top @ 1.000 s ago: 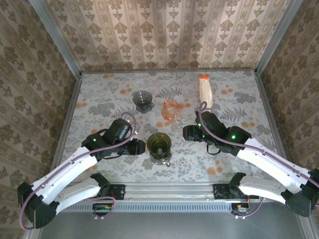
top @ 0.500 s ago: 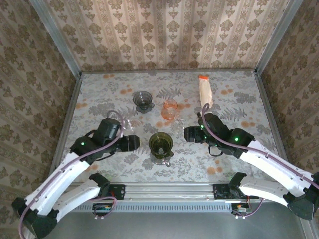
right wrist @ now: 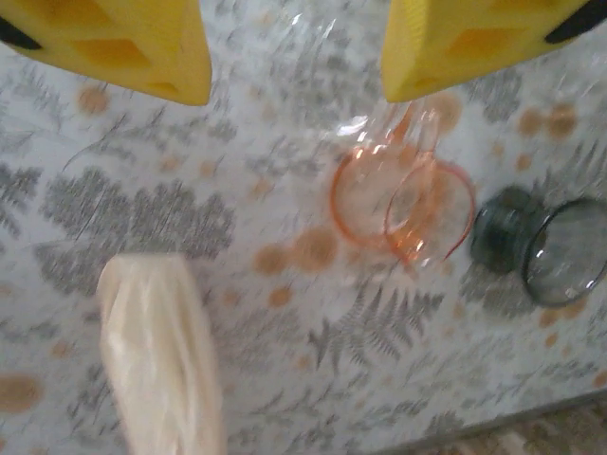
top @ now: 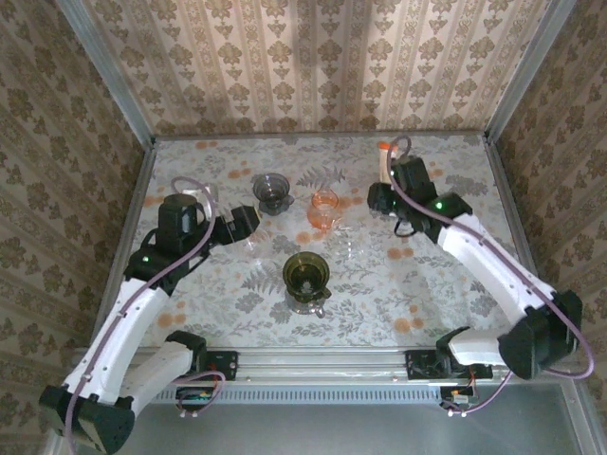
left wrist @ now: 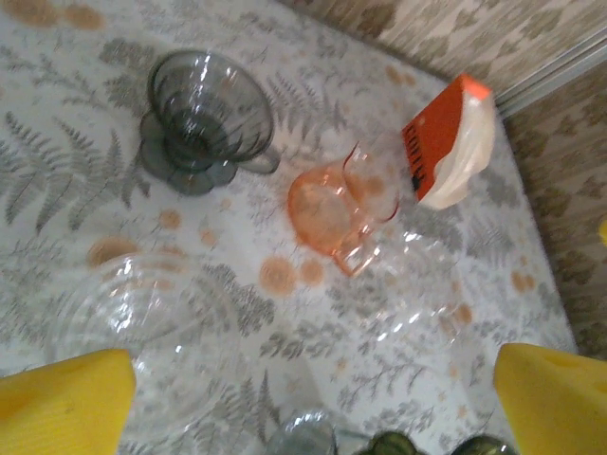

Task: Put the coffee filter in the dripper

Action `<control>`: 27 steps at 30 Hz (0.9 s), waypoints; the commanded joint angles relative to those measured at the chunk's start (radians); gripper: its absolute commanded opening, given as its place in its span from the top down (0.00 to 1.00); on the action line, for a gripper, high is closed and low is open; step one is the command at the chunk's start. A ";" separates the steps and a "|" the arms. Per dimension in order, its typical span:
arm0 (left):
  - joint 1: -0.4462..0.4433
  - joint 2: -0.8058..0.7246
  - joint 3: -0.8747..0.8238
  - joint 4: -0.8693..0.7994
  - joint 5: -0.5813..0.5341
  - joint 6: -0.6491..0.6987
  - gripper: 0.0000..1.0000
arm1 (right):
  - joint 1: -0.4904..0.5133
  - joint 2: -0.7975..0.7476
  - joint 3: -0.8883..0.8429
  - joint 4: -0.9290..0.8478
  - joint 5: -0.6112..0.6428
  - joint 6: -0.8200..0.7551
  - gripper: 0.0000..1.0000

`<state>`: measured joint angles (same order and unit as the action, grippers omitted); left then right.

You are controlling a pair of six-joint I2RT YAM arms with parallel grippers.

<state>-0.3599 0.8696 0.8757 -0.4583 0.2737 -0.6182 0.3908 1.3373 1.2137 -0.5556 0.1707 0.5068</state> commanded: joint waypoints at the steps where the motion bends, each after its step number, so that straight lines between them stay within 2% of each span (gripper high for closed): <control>1: 0.030 0.015 -0.055 0.153 0.114 -0.010 0.09 | -0.066 0.114 0.096 0.014 -0.027 -0.041 0.58; 3: 0.039 0.049 -0.074 0.188 0.134 -0.011 0.14 | -0.093 0.183 0.148 0.014 -0.023 -0.055 0.63; 6: 0.044 0.098 -0.072 0.194 0.153 -0.002 0.17 | -0.110 0.294 0.232 -0.011 0.019 -0.096 0.70; 12: 0.048 0.140 -0.090 0.218 0.185 -0.007 0.18 | -0.137 0.480 0.389 -0.037 0.051 -0.141 0.77; 18: 0.062 0.151 -0.098 0.200 0.191 0.009 0.17 | -0.169 0.628 0.551 -0.083 0.071 -0.157 0.80; 27: 0.104 0.169 -0.116 0.221 0.215 -0.001 0.17 | -0.206 0.722 0.612 -0.093 0.090 -0.183 0.80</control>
<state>-0.2676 1.0264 0.7670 -0.2737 0.4572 -0.6273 0.1936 2.0388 1.7908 -0.6128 0.2298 0.3511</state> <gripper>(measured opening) 0.830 0.200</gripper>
